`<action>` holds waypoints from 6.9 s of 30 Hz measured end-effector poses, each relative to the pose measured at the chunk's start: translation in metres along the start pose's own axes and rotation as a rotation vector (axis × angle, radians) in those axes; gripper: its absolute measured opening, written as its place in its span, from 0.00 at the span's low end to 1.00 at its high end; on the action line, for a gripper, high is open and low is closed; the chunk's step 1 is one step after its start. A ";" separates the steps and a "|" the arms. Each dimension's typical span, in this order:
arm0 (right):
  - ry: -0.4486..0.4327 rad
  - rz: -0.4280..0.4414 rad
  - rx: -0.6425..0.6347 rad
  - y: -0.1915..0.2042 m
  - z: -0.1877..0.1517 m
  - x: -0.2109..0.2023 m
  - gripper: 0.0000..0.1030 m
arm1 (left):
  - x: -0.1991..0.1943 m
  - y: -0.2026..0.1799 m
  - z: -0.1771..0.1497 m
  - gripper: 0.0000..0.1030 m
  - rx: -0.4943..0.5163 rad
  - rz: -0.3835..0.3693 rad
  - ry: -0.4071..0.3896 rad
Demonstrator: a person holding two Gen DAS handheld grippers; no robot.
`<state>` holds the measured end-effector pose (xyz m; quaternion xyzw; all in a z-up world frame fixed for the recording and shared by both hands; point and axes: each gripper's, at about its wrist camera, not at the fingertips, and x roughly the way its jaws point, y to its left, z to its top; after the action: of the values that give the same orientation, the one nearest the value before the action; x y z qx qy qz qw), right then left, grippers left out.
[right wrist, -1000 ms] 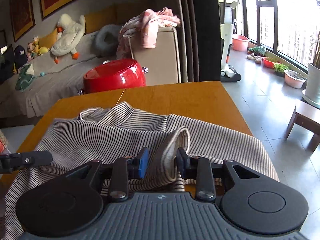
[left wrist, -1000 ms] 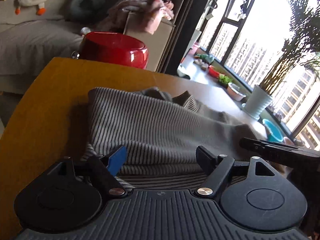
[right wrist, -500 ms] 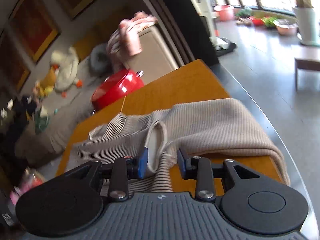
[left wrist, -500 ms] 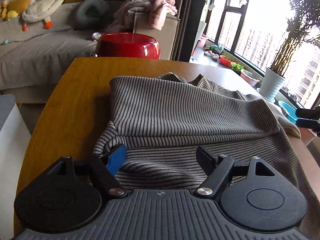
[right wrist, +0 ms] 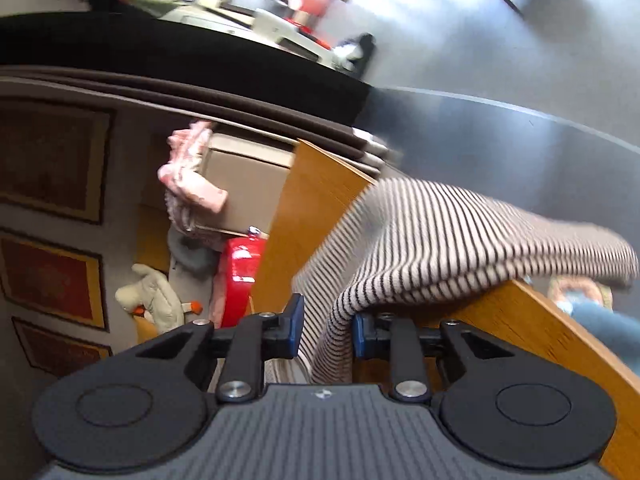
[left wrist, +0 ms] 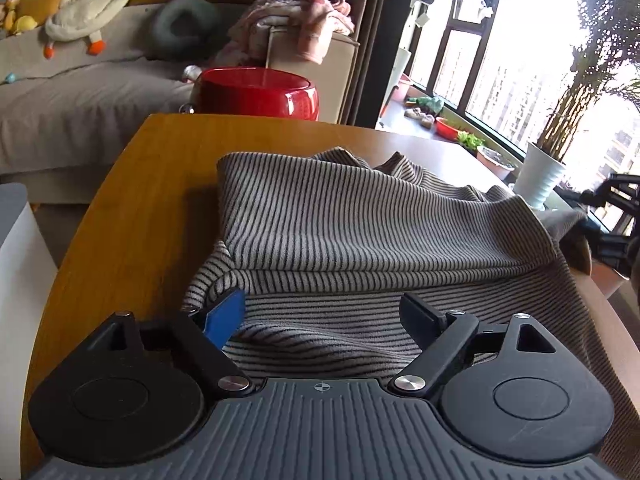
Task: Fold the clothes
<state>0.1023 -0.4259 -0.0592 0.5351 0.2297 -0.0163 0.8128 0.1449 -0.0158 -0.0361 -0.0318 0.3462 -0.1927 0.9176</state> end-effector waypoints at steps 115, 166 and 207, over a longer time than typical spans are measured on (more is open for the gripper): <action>0.203 -0.201 -1.020 0.114 -0.116 0.053 0.44 | -0.016 0.025 0.050 0.24 -0.055 0.032 -0.056; 0.053 -0.098 -1.038 0.141 -0.098 0.037 0.61 | 0.034 -0.002 0.106 0.14 0.014 -0.033 -0.136; 0.108 -0.259 -1.025 0.073 -0.084 0.038 0.63 | 0.030 -0.034 0.015 0.83 -0.068 -0.070 -0.085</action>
<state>0.1267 -0.3128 -0.0378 0.0364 0.3138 0.0253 0.9485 0.1640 -0.0599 -0.0368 -0.0834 0.3120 -0.2114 0.9225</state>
